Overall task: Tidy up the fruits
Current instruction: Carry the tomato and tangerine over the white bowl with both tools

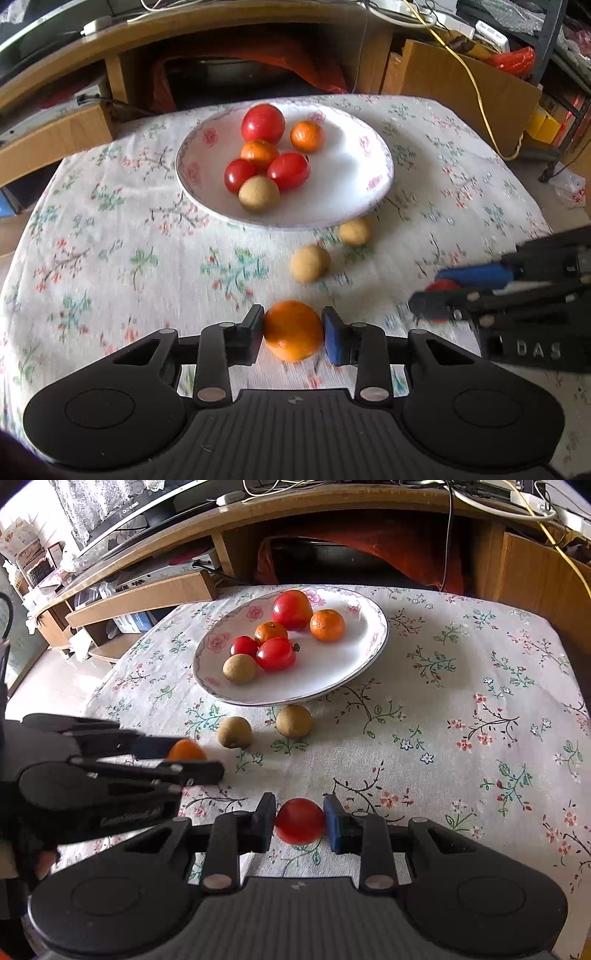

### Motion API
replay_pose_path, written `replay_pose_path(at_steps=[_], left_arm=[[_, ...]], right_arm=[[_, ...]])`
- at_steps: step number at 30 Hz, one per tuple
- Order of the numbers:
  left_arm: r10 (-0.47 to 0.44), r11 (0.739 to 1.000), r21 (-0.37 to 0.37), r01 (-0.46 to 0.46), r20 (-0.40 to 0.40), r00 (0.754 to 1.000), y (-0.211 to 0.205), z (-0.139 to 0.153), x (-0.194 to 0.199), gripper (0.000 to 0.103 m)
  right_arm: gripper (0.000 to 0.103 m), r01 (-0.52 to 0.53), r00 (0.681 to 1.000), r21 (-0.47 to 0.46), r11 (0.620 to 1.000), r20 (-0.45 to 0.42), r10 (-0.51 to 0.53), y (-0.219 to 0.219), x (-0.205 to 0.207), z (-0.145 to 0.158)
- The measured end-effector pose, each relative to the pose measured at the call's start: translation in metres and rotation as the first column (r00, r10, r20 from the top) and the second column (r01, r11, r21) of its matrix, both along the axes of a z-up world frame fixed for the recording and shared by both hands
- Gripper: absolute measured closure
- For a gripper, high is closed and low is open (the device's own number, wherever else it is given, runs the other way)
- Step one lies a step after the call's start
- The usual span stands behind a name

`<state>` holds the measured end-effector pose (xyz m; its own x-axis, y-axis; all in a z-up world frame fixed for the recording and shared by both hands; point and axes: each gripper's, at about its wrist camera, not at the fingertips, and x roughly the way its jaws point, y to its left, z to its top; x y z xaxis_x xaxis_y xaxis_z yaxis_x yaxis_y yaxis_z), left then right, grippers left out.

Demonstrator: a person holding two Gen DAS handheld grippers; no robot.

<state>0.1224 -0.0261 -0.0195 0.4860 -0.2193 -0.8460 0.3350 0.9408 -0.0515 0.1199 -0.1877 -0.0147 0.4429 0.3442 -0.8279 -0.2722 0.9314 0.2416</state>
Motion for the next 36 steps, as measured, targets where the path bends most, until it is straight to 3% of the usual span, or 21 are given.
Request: replay_pose_path(at_steps=[4, 12, 16, 18, 22, 26, 30, 36], left_arm=[[-0.015, 1.0, -0.017, 0.015, -0.024, 1.0, -0.003, 0.002, -0.025, 0.061], [-0.073, 0.997, 0.028, 0.072, 0.018, 0.997, -0.013, -0.001, -0.054, 0.06], [-0.069, 0.997, 0.024, 0.069, 0.021, 0.997, -0.01, -0.002, -0.054, 0.055], [-0.072, 0.997, 0.027, 0.072, 0.023, 0.997, -0.01, -0.002, -0.054, 0.046], [-0.081, 0.996, 0.023, 0.08, 0.031, 0.996, -0.011, -0.003, -0.055, 0.044], [-0.088, 0.996, 0.027, 0.088, 0.03, 0.996, -0.012, -0.004, -0.055, 0.047], [-0.085, 0.996, 0.017, 0.085, 0.022, 0.996, -0.012, -0.002, -0.056, 0.062], [-0.061, 0.998, -0.017, 0.061, 0.007, 0.998, -0.009, 0.005, -0.054, 0.062]], right_arm=[[0.082, -0.017, 1.0, -0.013, 1.0, 0.014, 0.017, 0.003, -0.013, 0.005], [0.082, -0.099, 0.991, -0.142, 0.985, 0.078, 0.111, 0.015, -0.049, -0.005], [0.082, -0.099, 0.99, -0.132, 0.986, 0.084, 0.111, 0.011, -0.052, -0.004], [0.082, -0.097, 0.991, -0.121, 0.988, 0.081, 0.108, 0.008, -0.052, -0.004], [0.079, -0.096, 0.991, -0.109, 0.989, 0.079, 0.105, 0.008, -0.052, -0.004], [0.079, -0.092, 0.991, -0.119, 0.989, 0.081, 0.102, 0.009, -0.053, -0.004], [0.082, -0.074, 0.994, -0.138, 0.988, 0.065, 0.084, 0.01, -0.054, -0.001], [0.082, -0.059, 0.996, -0.118, 0.991, 0.054, 0.065, 0.009, -0.053, 0.003]])
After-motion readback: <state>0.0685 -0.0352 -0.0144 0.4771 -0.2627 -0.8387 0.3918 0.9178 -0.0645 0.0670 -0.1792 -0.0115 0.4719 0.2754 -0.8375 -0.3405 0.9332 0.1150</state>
